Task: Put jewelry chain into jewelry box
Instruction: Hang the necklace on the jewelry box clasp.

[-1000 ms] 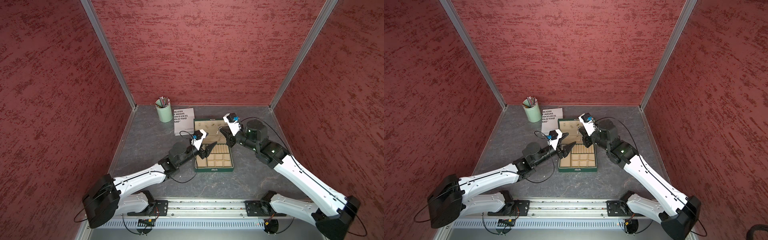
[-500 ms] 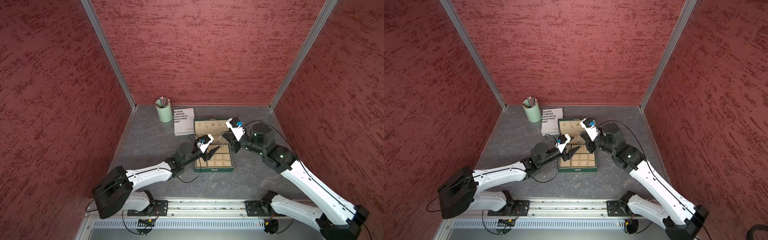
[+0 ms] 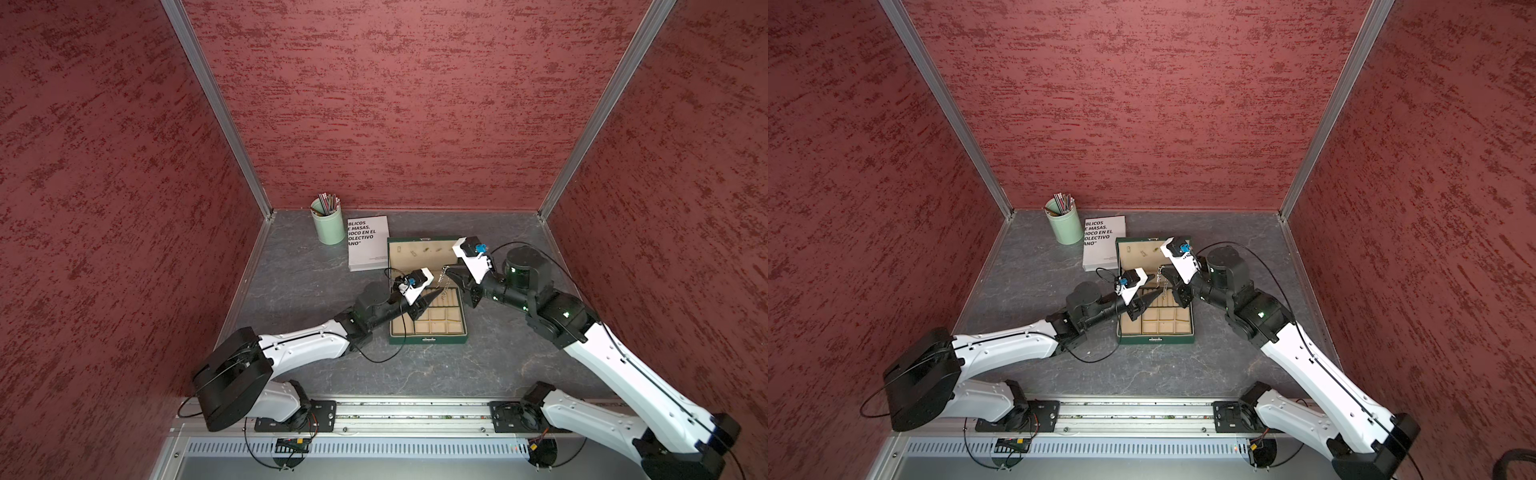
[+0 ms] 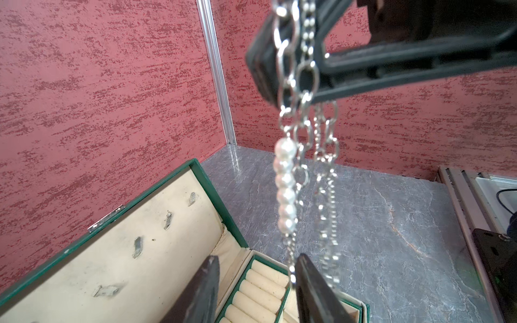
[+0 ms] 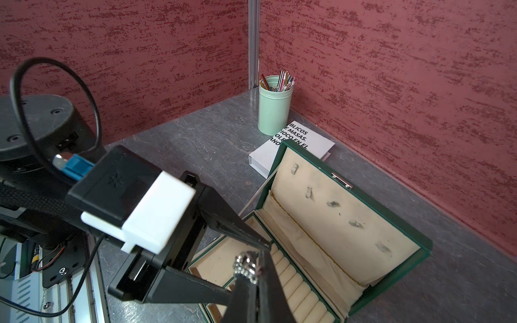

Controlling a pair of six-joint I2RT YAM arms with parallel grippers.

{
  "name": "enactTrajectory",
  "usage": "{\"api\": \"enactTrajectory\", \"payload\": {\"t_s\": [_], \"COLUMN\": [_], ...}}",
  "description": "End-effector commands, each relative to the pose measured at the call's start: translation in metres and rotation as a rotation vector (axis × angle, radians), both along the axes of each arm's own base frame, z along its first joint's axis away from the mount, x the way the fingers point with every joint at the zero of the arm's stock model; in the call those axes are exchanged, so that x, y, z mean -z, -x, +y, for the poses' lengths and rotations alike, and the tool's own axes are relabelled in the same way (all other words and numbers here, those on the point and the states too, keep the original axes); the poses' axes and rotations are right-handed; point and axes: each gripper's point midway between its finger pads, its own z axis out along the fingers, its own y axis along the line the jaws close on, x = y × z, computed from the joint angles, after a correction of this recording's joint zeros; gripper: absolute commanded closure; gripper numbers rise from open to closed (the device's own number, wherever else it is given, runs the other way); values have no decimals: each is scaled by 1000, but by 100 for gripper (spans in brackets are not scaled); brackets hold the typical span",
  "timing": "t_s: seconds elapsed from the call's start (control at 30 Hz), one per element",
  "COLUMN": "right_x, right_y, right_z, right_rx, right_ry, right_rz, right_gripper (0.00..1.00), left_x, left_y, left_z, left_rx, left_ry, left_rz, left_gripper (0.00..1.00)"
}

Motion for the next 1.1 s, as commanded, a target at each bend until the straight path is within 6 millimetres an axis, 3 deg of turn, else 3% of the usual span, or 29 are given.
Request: {"api": "enactTrajectory", "payload": {"t_s": [0.0,0.37,0.6,0.87,1.07], "right_x": [-15,-14,-12,3,32], "right_y": [7,7,7,-2,-23], "right_z": [2,2,2,6,16], "right_rx": [-26,-25,-21,32,89], "right_ry": [-24,-26,-29,-160,-269], "right_rz": [-32,-32,-28,25,67], "right_gripper": [100,100,100,100,100], "left_x": [-17,-21,-21,-26,-40], "left_y": [3,5,8,0,-9], "left_z": [-7,-10,-9,14,40], "left_rx": [26,41,43,-83,-189], "left_ry": [34,36,27,-64,-201], "left_rz": [-41,-55,-64,-80,-122], "left_gripper": [58,76,100,100,100]}}
